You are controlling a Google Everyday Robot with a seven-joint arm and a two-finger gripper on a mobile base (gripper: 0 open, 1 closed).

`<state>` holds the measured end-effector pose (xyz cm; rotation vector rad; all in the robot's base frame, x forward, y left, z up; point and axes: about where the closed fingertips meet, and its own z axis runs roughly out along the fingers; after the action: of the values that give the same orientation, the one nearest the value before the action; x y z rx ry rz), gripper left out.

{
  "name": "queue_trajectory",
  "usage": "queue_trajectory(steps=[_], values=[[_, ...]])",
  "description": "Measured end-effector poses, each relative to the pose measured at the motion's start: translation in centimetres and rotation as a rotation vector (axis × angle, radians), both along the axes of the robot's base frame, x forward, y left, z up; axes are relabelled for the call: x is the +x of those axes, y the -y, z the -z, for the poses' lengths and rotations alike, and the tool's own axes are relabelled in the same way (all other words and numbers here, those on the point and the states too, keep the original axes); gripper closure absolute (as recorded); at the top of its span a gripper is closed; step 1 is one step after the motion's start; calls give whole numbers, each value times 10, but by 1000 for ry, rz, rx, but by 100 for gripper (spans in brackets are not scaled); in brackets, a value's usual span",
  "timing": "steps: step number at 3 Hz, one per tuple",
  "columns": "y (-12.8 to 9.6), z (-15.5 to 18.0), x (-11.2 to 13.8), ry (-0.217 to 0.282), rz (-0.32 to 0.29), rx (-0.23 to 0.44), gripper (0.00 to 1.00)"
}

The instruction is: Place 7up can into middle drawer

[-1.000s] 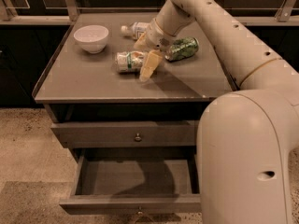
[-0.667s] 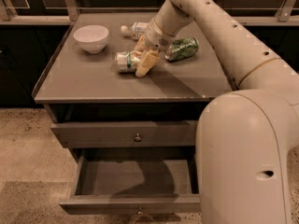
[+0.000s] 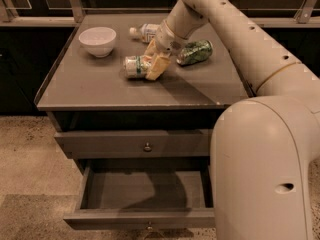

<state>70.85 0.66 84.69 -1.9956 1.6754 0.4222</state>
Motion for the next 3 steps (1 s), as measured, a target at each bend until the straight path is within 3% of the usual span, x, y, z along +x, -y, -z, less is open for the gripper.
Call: queue_trajectory(steps=[1, 2, 3], values=[[7, -6, -23, -15, -5, 10, 100], [28, -38, -66, 8, 67, 53, 100], [38, -53, -120, 0, 136, 118, 100]])
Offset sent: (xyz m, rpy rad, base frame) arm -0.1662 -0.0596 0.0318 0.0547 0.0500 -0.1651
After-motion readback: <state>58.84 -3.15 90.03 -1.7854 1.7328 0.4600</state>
